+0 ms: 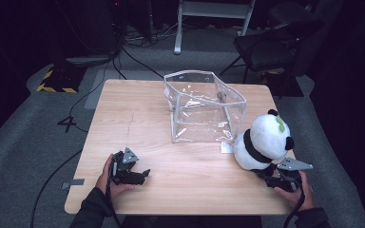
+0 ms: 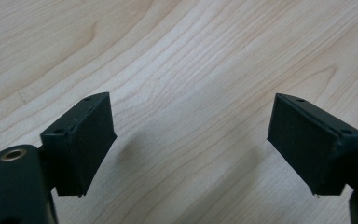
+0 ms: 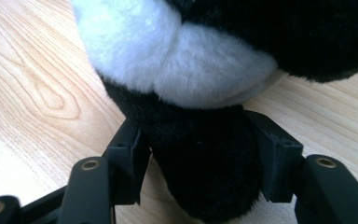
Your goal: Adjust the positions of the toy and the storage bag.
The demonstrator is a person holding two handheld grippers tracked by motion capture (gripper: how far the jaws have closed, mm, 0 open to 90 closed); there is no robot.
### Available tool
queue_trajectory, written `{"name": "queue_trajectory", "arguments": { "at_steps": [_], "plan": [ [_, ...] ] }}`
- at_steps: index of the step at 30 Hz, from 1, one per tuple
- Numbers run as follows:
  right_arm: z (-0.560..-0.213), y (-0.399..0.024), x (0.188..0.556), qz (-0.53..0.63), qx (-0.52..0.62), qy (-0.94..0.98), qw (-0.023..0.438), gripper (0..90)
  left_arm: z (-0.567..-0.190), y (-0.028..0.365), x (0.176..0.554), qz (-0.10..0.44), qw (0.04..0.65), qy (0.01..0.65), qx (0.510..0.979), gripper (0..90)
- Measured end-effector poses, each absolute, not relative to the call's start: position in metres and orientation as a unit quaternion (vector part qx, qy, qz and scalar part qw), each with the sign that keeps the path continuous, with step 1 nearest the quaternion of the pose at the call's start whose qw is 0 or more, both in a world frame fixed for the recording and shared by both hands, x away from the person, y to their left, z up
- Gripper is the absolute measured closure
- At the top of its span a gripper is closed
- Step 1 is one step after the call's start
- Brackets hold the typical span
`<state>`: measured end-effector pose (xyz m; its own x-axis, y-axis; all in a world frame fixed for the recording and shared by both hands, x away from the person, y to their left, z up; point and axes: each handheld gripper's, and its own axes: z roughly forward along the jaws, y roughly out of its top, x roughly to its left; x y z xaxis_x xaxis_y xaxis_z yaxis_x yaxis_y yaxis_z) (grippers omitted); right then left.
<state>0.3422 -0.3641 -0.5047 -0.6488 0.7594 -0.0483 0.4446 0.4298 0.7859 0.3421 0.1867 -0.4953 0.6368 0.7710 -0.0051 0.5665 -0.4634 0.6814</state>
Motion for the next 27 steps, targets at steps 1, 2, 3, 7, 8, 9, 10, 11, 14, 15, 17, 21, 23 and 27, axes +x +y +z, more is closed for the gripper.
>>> {"name": "queue_trajectory", "arguments": {
  "at_steps": [1,2,3,7,8,9,10,11,14,15,17,21,23,27],
  "plan": [
    [-0.505,-0.364,0.342,0.388,0.367,0.821,0.202,43.0,-0.494,0.186,0.342,0.151,0.329,0.402,0.841,16.4],
    [-0.505,-0.364,0.343,0.388,0.367,0.821,0.202,42.9,-0.494,0.186,0.342,0.157,0.331,0.395,0.843,15.6],
    [-0.505,-0.364,0.343,0.388,0.367,0.821,0.201,42.7,-0.493,0.185,0.342,0.159,0.332,0.393,0.843,16.1],
    [-0.505,-0.364,0.343,0.386,0.367,0.822,0.2,42.0,-0.487,0.183,0.343,0.163,0.336,0.395,0.839,16.0],
    [-0.505,-0.364,0.342,0.384,0.367,0.823,0.202,42.0,-0.484,0.183,0.343,0.165,0.34,0.394,0.838,16.0],
    [-0.505,-0.364,0.342,0.383,0.367,0.823,0.203,41.9,-0.481,0.182,0.344,0.169,0.344,0.392,0.836,16.1],
    [-0.505,-0.364,0.342,0.383,0.367,0.823,0.203,41.9,-0.478,0.182,0.345,0.172,0.351,0.393,0.833,16.1],
    [-0.505,-0.363,0.342,0.381,0.366,0.824,0.205,42.2,-0.475,0.18,0.346,0.174,0.358,0.392,0.83,16.1],
    [-0.505,-0.363,0.341,0.381,0.366,0.824,0.206,43.3,-0.466,0.175,0.351,0.183,0.369,0.39,0.824,16.1],
    [-0.505,-0.363,0.341,0.381,0.367,0.823,0.208,44.1,-0.464,0.172,0.353,0.181,0.381,0.389,0.819,16.4],
    [-0.505,-0.363,0.34,0.38,0.364,0.823,0.214,47.3,-0.461,0.164,0.357,0.182,0.39,0.383,0.817,16.6],
    [-0.505,-0.364,0.339,0.382,0.365,0.822,0.214,49.5,-0.464,0.14,0.376,0.173,0.399,0.378,0.817,18.1],
    [-0.505,-0.364,0.339,0.383,0.365,0.821,0.214,49.5,-0.466,0.133,0.38,0.173,0.397,0.372,0.821,18.0],
    [-0.505,-0.365,0.339,0.383,0.365,0.822,0.213,49.5,-0.474,0.11,0.398,0.159,0.386,0.36,0.834,20.8]
  ]
}}
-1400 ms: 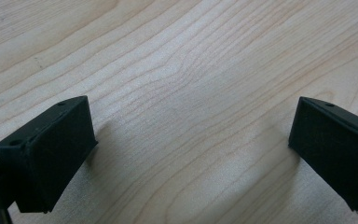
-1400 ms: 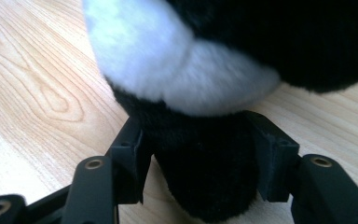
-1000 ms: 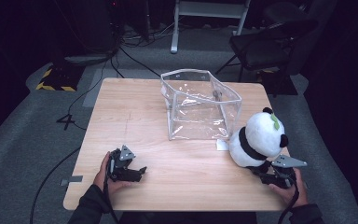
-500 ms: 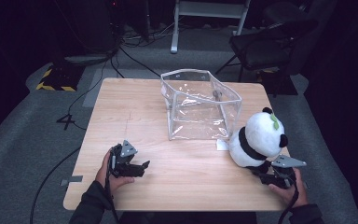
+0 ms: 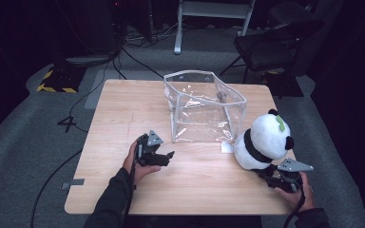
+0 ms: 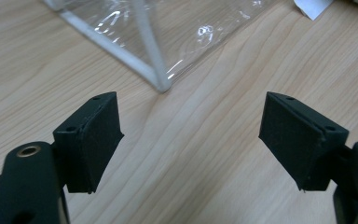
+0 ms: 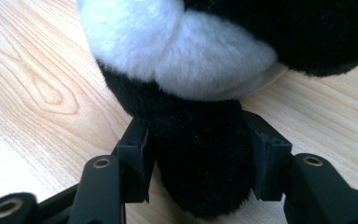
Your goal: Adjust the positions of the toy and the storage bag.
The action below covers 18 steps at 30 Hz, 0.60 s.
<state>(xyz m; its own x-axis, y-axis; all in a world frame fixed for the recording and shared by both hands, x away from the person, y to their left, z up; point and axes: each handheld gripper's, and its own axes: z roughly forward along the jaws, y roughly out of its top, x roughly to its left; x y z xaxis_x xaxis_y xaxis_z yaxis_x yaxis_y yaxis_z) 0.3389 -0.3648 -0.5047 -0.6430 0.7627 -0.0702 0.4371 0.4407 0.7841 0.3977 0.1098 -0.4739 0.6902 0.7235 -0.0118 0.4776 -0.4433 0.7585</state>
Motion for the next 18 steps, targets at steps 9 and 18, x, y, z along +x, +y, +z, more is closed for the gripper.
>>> {"name": "queue_trajectory", "arguments": {
  "at_steps": [9,18],
  "plan": [
    [-0.504,-0.367,0.339,0.384,0.367,0.822,0.206,50.2,-0.491,0.076,0.424,0.19,0.371,0.374,0.828,29.9],
    [-0.504,-0.367,0.339,0.384,0.367,0.822,0.207,50.1,-0.494,0.061,0.441,0.198,0.37,0.398,0.816,35.2]
  ]
}}
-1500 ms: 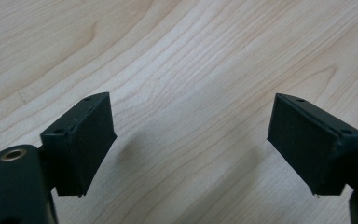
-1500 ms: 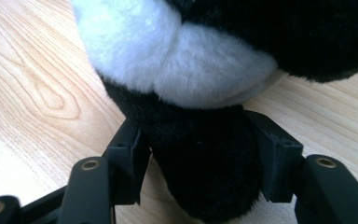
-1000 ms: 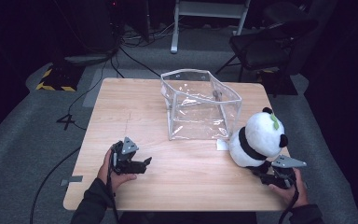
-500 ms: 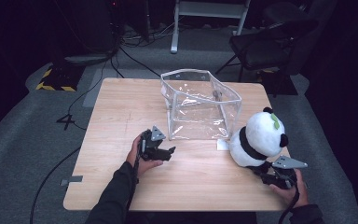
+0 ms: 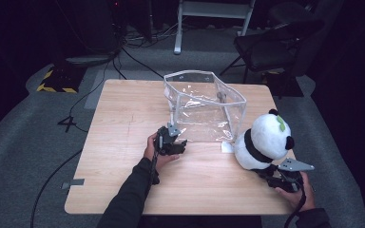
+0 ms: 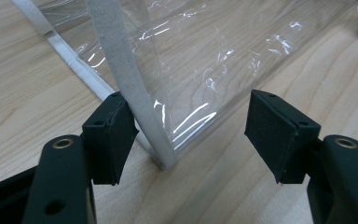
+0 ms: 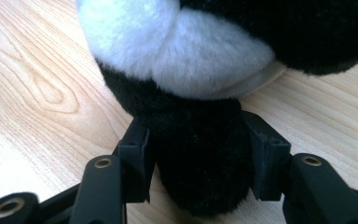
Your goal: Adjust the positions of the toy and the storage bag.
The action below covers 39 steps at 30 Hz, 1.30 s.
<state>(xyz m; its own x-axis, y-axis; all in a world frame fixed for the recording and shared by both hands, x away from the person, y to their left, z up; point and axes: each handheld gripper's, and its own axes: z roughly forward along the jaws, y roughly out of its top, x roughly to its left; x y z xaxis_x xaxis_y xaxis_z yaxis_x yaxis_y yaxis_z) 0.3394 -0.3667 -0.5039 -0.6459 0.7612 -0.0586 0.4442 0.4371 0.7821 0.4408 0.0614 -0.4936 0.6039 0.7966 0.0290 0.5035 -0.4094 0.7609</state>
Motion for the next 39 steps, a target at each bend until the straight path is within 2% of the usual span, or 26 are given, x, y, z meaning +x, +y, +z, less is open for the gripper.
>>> {"name": "queue_trajectory", "arguments": {
  "at_steps": [1,4,6,8,10,20,26,39],
  "plan": [
    [-0.504,-0.367,0.339,0.383,0.366,0.822,0.207,50.1,-0.493,0.061,0.442,0.206,0.362,0.405,0.814,40.1],
    [-0.504,-0.366,0.339,0.382,0.367,0.822,0.208,50.4,-0.492,0.065,0.449,0.207,0.363,0.42,0.806,64.8],
    [-0.504,-0.366,0.339,0.381,0.365,0.823,0.211,50.7,-0.493,0.065,0.449,0.201,0.369,0.426,0.801,68.1],
    [-0.503,-0.366,0.339,0.381,0.364,0.823,0.212,51.2,-0.491,0.066,0.449,0.207,0.369,0.42,0.803,78.5],
    [-0.503,-0.366,0.338,0.381,0.364,0.823,0.213,51.4,-0.49,0.069,0.448,0.203,0.37,0.416,0.806,84.3],
    [-0.503,-0.371,0.335,0.379,0.366,0.822,0.215,52.1,-0.487,0.089,0.44,0.177,0.373,0.404,0.816,87.1],
    [-0.503,-0.371,0.335,0.377,0.367,0.823,0.213,52.1,-0.486,0.112,0.421,0.168,0.375,0.376,0.83,87.1],
    [-0.503,-0.372,0.336,0.38,0.368,0.822,0.211,51.7,-0.483,0.152,0.38,0.137,0.391,0.36,0.836,87.1]
  ]
}}
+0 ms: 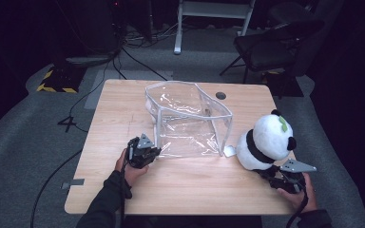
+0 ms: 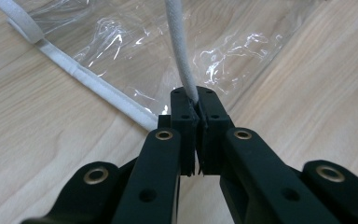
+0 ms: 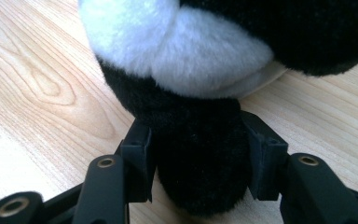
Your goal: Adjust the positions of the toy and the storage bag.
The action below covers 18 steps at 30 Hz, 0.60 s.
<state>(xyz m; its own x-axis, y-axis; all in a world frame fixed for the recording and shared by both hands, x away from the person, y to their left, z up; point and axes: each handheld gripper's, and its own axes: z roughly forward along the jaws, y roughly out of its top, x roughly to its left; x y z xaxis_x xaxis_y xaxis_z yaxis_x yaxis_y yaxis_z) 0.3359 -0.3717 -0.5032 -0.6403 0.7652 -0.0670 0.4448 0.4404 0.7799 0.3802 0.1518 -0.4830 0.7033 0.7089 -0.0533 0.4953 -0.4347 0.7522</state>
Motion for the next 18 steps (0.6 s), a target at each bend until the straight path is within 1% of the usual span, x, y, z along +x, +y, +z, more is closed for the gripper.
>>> {"name": "queue_trajectory", "arguments": {
  "at_steps": [1,2,3,4,5,6,7,8,9,10,11,12,15,16,18],
  "plan": [
    [-0.503,-0.372,0.336,0.38,0.368,0.822,0.211,51.7,-0.482,0.155,0.377,0.137,0.391,0.357,0.837,87.1],
    [-0.503,-0.372,0.336,0.38,0.368,0.822,0.211,51.6,-0.483,0.158,0.371,0.15,0.387,0.361,0.835,85.5],
    [-0.503,-0.372,0.336,0.38,0.368,0.822,0.211,51.5,-0.483,0.158,0.371,0.15,0.387,0.361,0.835,82.7],
    [-0.503,-0.372,0.336,0.38,0.368,0.822,0.211,51.5,-0.485,0.158,0.367,0.158,0.383,0.365,0.834,82.7],
    [-0.503,-0.372,0.336,0.381,0.368,0.822,0.21,51.4,-0.487,0.159,0.363,0.164,0.381,0.363,0.834,71.9],
    [-0.503,-0.372,0.336,0.381,0.368,0.822,0.21,51.4,-0.487,0.159,0.359,0.176,0.376,0.368,0.832,71.9],
    [-0.504,-0.372,0.336,0.381,0.367,0.822,0.21,51.2,-0.488,0.161,0.356,0.176,0.378,0.377,0.827,64.9],
    [-0.504,-0.372,0.336,0.381,0.367,0.822,0.21,51.2,-0.487,0.165,0.354,0.173,0.386,0.374,0.825,64.9],
    [-0.504,-0.372,0.336,0.381,0.367,0.822,0.211,51.1,-0.486,0.168,0.351,0.175,0.393,0.374,0.822,62.1],
    [-0.504,-0.372,0.336,0.381,0.366,0.822,0.212,51.0,-0.485,0.17,0.348,0.18,0.394,0.375,0.82,58.6],
    [-0.504,-0.372,0.336,0.38,0.366,0.822,0.212,50.8,-0.485,0.173,0.346,0.184,0.388,0.38,0.819,52.9],
    [-0.504,-0.372,0.336,0.38,0.366,0.823,0.212,50.5,-0.486,0.176,0.346,0.181,0.385,0.381,0.821,50.0],
    [-0.504,-0.372,0.336,0.383,0.365,0.822,0.21,49.5,-0.491,0.182,0.352,0.204,0.356,0.413,0.813,44.1],
    [-0.504,-0.372,0.337,0.384,0.366,0.822,0.209,49.4,-0.493,0.185,0.356,0.204,0.355,0.424,0.808,43.9],
    [-0.504,-0.372,0.337,0.383,0.366,0.822,0.21,49.2,-0.494,0.187,0.366,0.211,0.347,0.448,0.796,40.8]
  ]
}}
